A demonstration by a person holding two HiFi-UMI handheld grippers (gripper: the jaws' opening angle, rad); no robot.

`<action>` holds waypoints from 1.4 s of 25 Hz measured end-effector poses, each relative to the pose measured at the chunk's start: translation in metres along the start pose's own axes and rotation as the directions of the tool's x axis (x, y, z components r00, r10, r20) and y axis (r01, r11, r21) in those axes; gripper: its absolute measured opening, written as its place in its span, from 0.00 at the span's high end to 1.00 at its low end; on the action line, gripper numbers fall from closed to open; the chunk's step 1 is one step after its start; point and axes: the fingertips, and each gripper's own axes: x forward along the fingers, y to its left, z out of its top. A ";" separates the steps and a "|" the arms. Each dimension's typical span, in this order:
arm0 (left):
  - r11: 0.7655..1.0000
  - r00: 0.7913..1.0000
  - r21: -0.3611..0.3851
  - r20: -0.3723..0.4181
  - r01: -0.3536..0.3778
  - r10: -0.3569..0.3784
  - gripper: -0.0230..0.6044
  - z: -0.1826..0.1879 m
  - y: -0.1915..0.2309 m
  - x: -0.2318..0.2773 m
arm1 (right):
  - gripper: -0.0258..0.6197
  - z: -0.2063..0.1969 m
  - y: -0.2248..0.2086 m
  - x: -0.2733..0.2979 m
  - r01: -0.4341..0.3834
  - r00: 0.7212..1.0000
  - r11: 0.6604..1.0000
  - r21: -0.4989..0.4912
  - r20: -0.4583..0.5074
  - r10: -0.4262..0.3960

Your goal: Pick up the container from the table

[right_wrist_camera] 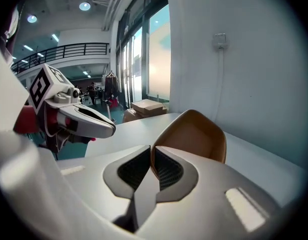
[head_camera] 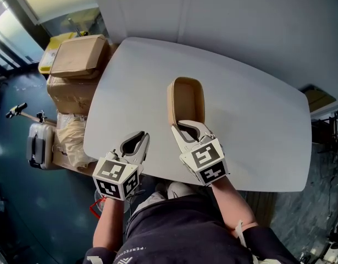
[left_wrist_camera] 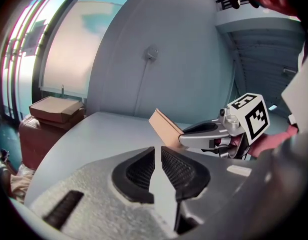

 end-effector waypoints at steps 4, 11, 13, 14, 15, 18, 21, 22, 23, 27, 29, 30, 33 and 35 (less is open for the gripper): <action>1.000 1.000 0.013 0.028 0.000 -0.001 0.92 0.000 -0.009 -0.013 | 0.91 0.009 0.009 -0.020 -0.029 0.995 0.996 0.080 0.100 0.021; 1.000 0.997 0.024 0.075 -0.012 0.010 0.93 0.000 -0.023 -0.037 | 0.91 0.025 0.024 -0.057 -0.101 0.966 0.978 0.181 0.254 0.053; 0.999 0.996 0.031 0.089 -0.014 0.011 0.93 0.003 -0.029 -0.042 | 0.91 0.029 0.026 -0.068 -0.128 0.954 0.970 0.208 0.295 0.063; 0.999 0.995 0.036 0.095 -0.014 0.011 0.93 0.004 -0.031 -0.045 | 0.91 0.030 0.027 -0.073 -0.143 0.946 0.965 0.221 0.316 0.068; 0.999 0.995 0.041 0.099 -0.013 0.009 0.93 0.005 -0.034 -0.047 | 0.91 0.031 0.029 -0.077 -0.157 0.939 0.960 0.232 0.335 0.072; 0.998 0.994 0.054 0.112 -0.013 0.007 0.93 0.005 -0.041 -0.057 | 0.91 0.031 0.036 -0.088 -0.191 0.924 0.947 0.258 0.374 0.085; 0.996 0.989 0.079 0.144 -0.028 0.016 0.94 0.009 -0.045 -0.068 | 0.91 0.031 0.042 -0.097 -0.211 0.913 0.938 0.274 0.398 0.089; 0.996 0.988 0.087 0.156 -0.035 0.021 0.94 0.010 -0.046 -0.071 | 0.91 0.031 0.044 -0.100 -0.211 0.911 0.938 0.274 0.403 0.088; 0.995 0.986 0.092 0.166 -0.039 0.023 0.95 0.011 -0.048 -0.073 | 0.91 0.030 0.046 -0.103 -0.210 0.910 0.939 0.273 0.406 0.086; 0.996 0.981 0.091 0.194 -0.021 0.003 0.96 0.012 -0.053 -0.079 | 0.91 0.025 0.054 -0.110 -0.198 0.910 0.940 0.278 0.407 0.071; 0.995 0.981 0.094 0.193 -0.013 -0.005 0.97 0.008 -0.056 -0.081 | 0.92 0.022 0.058 -0.112 -0.195 0.912 0.939 0.282 0.405 0.067; 0.995 0.982 0.096 0.189 -0.010 -0.008 0.97 0.006 -0.057 -0.082 | 0.92 0.021 0.060 -0.113 -0.193 0.913 0.939 0.283 0.402 0.067; 0.995 0.983 0.098 0.180 -0.004 -0.014 0.97 0.000 -0.060 -0.086 | 0.92 0.018 0.065 -0.116 -0.194 0.913 0.940 0.282 0.403 0.067; 0.995 0.984 0.097 0.177 -0.003 -0.014 0.97 -0.003 -0.060 -0.088 | 0.92 0.018 0.068 -0.118 -0.196 0.911 0.939 0.282 0.407 0.068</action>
